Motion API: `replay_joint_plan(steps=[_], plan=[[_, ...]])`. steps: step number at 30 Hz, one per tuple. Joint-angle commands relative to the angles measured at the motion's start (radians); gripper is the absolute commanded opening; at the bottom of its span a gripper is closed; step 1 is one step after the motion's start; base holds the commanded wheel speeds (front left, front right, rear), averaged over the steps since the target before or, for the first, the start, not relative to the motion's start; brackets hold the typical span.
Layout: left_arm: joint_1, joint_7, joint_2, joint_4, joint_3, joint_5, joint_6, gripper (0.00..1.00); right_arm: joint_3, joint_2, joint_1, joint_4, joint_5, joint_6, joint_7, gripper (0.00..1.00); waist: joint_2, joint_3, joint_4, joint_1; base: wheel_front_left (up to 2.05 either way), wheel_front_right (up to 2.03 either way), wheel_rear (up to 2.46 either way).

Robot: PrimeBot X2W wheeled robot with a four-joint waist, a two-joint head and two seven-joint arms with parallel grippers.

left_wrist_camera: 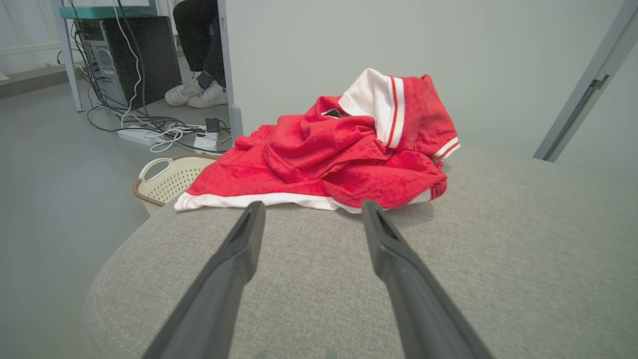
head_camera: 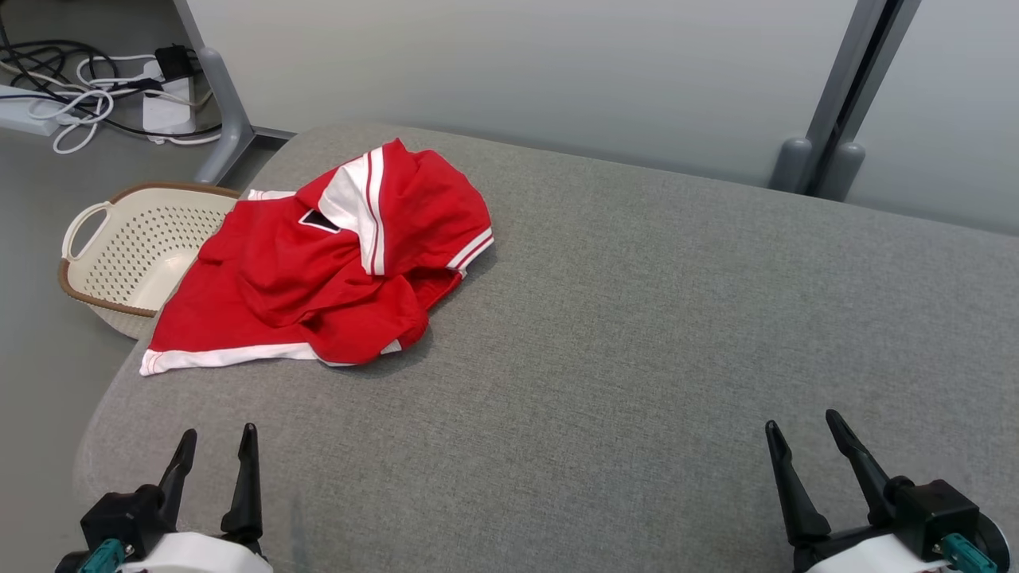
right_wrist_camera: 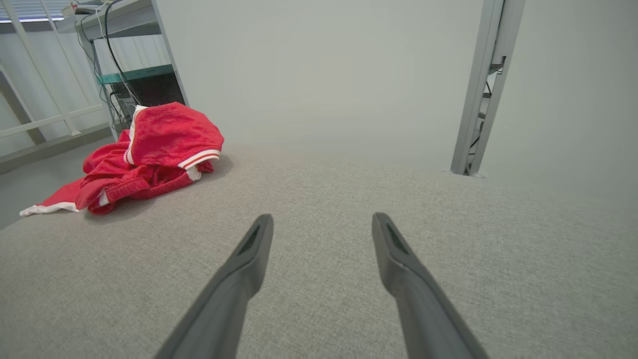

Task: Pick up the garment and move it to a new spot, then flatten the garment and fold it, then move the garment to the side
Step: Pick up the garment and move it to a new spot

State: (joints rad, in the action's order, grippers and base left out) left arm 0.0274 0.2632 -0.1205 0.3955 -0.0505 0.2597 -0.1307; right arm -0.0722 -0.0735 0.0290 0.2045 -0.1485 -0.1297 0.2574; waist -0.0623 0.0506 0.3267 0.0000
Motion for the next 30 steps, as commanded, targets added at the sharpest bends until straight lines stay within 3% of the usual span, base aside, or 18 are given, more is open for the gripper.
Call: replay_joint_plan(steps=[1, 9, 17, 23, 30], plan=[[0.03, 0.002, -0.009, -0.005, 0.008, 0.013, -0.001, 1.0, -0.003, -0.01, -0.014, -0.002, 0.002, -0.002, 0.008, 1.0, 0.0, 0.018, -0.014, 0.0, 0.0, 0.0, 0.0], [0.224, -0.015, -0.068, 0.064, 0.102, 0.091, -0.001, 1.0, -0.014, -0.015, -0.074, -0.014, 0.025, -0.002, 0.008, 1.0, 0.0, 0.146, -0.083, 0.0, 0.0, 0.0, 0.0], [0.554, -0.215, -0.19, 0.198, 0.179, 0.219, -0.001, 1.0, -0.046, 0.008, -0.184, -0.02, 0.053, -0.002, 0.007, 1.0, 0.0, 0.317, -0.194, 0.0, 0.0, 0.0, 0.0], [0.682, -0.345, -0.266, 0.294, 0.215, 0.294, -0.001, 1.0, -0.058, 0.022, -0.213, -0.005, 0.037, -0.002, 0.007, 1.0, 0.0, 0.347, -0.264, 0.0, 0.0, 0.0, 0.0], [0.752, -0.399, -0.321, 0.406, 0.227, 0.295, 0.0, 1.0, -0.078, 0.023, -0.224, -0.009, 0.011, -0.002, 0.007, 1.0, 0.0, 0.351, -0.321, 0.0, 0.0, 0.0, 0.0]])
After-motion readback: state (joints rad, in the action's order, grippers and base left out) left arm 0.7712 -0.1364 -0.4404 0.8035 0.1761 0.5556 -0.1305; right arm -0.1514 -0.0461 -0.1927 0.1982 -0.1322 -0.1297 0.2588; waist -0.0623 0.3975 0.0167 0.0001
